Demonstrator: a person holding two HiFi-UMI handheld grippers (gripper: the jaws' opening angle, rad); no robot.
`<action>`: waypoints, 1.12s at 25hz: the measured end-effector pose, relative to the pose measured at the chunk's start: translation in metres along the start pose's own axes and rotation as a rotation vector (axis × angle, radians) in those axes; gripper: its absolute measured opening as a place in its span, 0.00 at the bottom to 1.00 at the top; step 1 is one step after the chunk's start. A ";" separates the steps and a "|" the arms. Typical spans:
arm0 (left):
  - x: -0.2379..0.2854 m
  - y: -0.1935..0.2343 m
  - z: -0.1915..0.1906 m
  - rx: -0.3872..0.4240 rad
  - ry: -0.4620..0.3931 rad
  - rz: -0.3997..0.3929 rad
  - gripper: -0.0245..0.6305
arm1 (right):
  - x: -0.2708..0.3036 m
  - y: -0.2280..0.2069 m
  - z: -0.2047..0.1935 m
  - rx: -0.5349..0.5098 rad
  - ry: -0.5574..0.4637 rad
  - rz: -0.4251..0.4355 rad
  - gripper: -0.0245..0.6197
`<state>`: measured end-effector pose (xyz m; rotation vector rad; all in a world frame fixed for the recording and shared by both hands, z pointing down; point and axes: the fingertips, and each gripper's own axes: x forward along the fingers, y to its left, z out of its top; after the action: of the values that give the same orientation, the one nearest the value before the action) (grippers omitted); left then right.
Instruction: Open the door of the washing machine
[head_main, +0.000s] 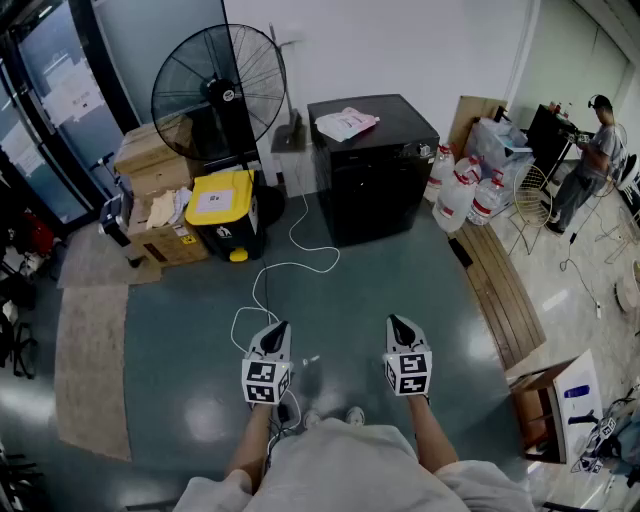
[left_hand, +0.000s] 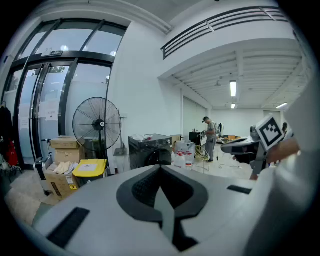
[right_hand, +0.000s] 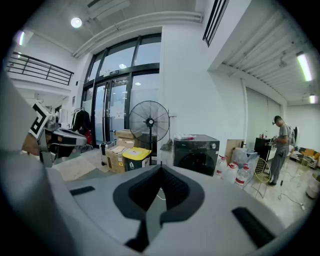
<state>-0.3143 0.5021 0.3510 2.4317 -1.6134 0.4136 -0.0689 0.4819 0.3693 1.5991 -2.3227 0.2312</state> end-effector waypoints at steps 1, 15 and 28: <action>0.002 -0.001 0.000 0.000 -0.002 0.001 0.05 | 0.000 -0.002 -0.001 -0.001 0.000 0.001 0.04; 0.016 -0.025 0.003 -0.006 0.004 0.018 0.05 | -0.002 -0.027 -0.005 -0.002 -0.013 0.020 0.04; 0.050 -0.066 0.007 -0.005 0.017 0.039 0.05 | 0.000 -0.075 -0.017 -0.013 -0.006 0.047 0.04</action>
<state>-0.2342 0.4822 0.3608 2.3904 -1.6547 0.4350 0.0036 0.4599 0.3825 1.5429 -2.3628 0.2221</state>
